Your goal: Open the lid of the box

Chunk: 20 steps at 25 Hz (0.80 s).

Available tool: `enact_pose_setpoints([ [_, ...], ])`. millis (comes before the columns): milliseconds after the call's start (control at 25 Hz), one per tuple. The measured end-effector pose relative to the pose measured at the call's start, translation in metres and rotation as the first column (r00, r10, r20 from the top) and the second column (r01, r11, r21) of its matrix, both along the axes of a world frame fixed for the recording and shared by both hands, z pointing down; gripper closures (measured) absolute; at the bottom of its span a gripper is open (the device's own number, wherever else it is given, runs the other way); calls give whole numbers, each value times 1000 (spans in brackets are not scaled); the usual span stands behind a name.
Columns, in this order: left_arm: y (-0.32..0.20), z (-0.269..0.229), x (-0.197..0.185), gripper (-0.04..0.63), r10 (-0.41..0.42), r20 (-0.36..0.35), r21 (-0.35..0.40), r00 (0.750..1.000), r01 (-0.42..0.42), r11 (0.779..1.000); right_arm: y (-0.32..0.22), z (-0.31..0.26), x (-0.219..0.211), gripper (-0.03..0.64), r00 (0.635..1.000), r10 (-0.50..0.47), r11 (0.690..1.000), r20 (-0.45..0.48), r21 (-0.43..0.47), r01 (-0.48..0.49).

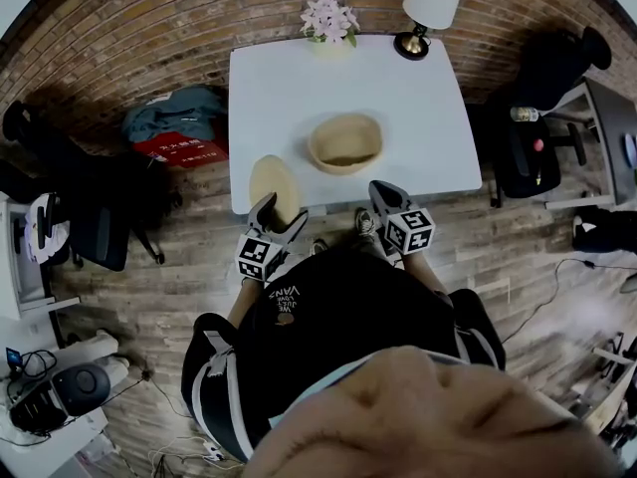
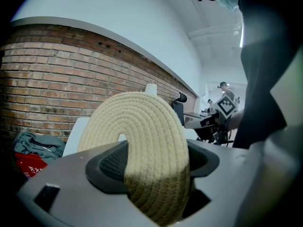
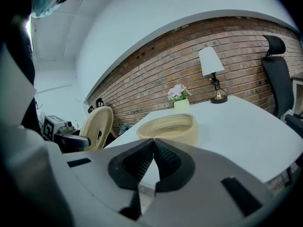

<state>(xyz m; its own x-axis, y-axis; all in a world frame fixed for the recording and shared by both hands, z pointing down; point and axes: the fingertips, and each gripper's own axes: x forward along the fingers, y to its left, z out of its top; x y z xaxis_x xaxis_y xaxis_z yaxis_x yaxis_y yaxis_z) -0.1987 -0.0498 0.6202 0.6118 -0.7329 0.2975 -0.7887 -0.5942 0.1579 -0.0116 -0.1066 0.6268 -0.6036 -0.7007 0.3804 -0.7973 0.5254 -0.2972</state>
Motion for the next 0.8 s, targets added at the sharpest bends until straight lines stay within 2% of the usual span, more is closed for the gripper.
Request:
enact_pose_setpoints([
  [800, 19, 0, -2, 244, -27, -7, -7, 1000, 27, 1000, 11, 4, -7, 613, 998, -45, 999, -43, 0, 45],
])
